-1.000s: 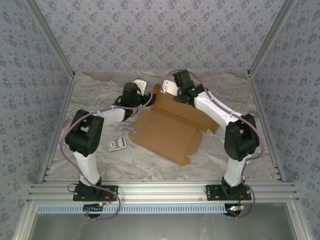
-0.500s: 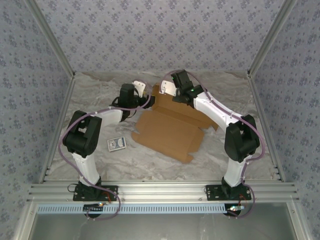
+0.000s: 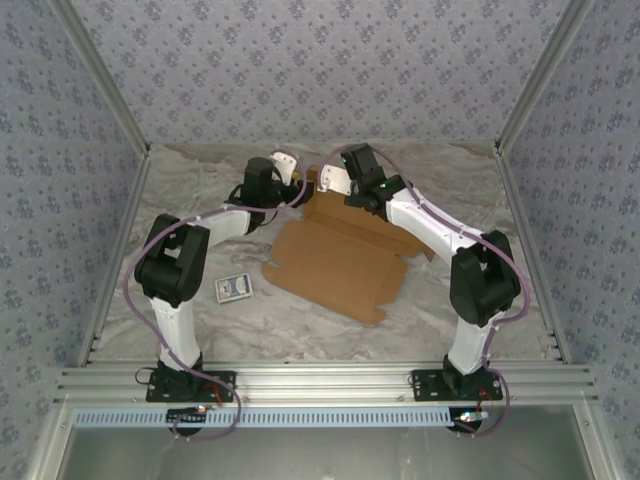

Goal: Fold the paper box

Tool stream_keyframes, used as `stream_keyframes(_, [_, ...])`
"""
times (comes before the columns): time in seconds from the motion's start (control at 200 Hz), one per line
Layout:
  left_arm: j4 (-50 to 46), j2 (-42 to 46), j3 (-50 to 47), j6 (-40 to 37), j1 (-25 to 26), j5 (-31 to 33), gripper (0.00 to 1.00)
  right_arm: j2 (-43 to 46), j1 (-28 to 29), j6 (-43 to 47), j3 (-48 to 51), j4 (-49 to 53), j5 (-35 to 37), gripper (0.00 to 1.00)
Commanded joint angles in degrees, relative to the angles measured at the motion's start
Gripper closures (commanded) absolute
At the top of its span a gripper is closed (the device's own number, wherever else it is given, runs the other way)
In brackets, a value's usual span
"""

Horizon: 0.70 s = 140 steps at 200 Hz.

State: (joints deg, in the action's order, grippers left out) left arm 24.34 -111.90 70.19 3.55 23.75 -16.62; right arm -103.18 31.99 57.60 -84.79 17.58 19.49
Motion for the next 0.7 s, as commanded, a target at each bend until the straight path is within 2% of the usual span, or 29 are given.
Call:
stream_keyframes(0.0, [3.9,0.4,-2.6,-1.1,0.0,-1.7,0.44,2.4,0.6,5.3,3.8,-6.3,2.9,1.0])
stream_keyframes(0.21, [5.0,-0.1,-4.3,-1.4,0.0,-2.2,0.43,4.3,1.1,12.2,11.3,-19.2,3.9,1.0])
stream_keyframes(0.605, [8.7,-1.1,-5.2,-4.2,0.0,-5.1,0.44,4.4,2.2,21.4,17.8,-26.6,2.9,1.0])
stream_keyframes(0.695, [8.9,-0.3,-5.9,-4.3,-0.2,-6.1,0.4,3.6,2.0,23.2,19.7,-30.0,4.3,1.0])
